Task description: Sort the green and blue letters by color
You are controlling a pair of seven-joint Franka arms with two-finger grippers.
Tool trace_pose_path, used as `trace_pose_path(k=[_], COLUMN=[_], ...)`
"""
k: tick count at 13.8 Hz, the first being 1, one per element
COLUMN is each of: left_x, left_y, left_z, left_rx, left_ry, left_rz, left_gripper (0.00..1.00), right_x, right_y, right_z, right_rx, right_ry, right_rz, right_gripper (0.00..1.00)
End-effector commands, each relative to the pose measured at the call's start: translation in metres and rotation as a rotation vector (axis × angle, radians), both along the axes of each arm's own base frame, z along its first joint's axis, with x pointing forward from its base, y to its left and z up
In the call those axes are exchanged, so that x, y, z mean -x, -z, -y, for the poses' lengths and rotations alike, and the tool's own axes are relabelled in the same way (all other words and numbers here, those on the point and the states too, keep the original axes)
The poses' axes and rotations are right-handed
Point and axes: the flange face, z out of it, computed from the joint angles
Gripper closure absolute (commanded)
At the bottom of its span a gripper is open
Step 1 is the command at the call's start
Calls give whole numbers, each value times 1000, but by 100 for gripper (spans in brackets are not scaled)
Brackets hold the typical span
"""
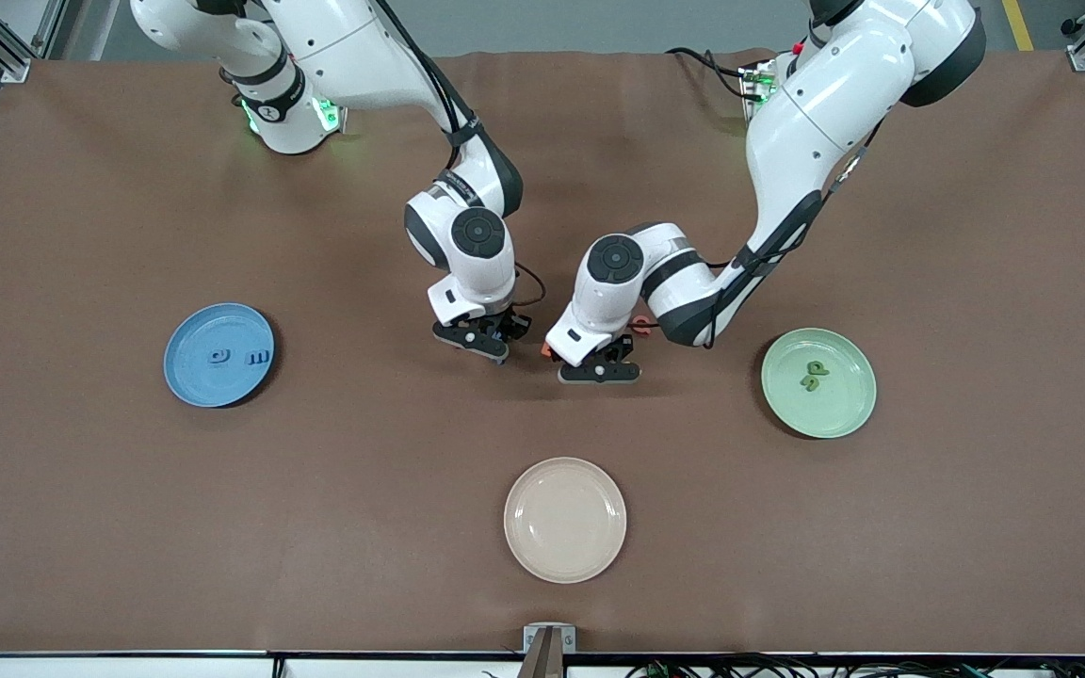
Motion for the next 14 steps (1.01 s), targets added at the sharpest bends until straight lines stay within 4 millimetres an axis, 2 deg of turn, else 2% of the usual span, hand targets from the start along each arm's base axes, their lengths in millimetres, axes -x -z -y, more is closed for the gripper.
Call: trace_pose_path(k=[1,3,4,7,9,11,13,14], left_x=[-3,-2,-2,-4,-9,-16,-27,-33], left_y=[4,7,7,5,3,-3,-26,-47], left_z=[4,4,4,2,-3,-10,-22,-28], left_rx=[1,-1,-2,0,-2,-9,-24,-45], left_ry=[-6,-2,-1,-6,-12,-24,-56,-72], left_rz=[12,9,10,12,19,24,43,61], left_gripper=[45,46,49,71,81,98,100,100], right_x=[-7,-19,-23,-49,-64,-71,-68,-68], right_y=[1,-10,-23,-64,-89,-105,-114,-119], right_z=[6,25,35,92,137,190,246,274], right_rx=[14,43,59,84,77,85,111,109], right_ry=[24,40,27,-26,-87,-164,-247,-272], right_rz=[-4,-40,-69,-165,-211,-219,-225,-228], right_gripper=[97,98,98,100,100,100,100,100])
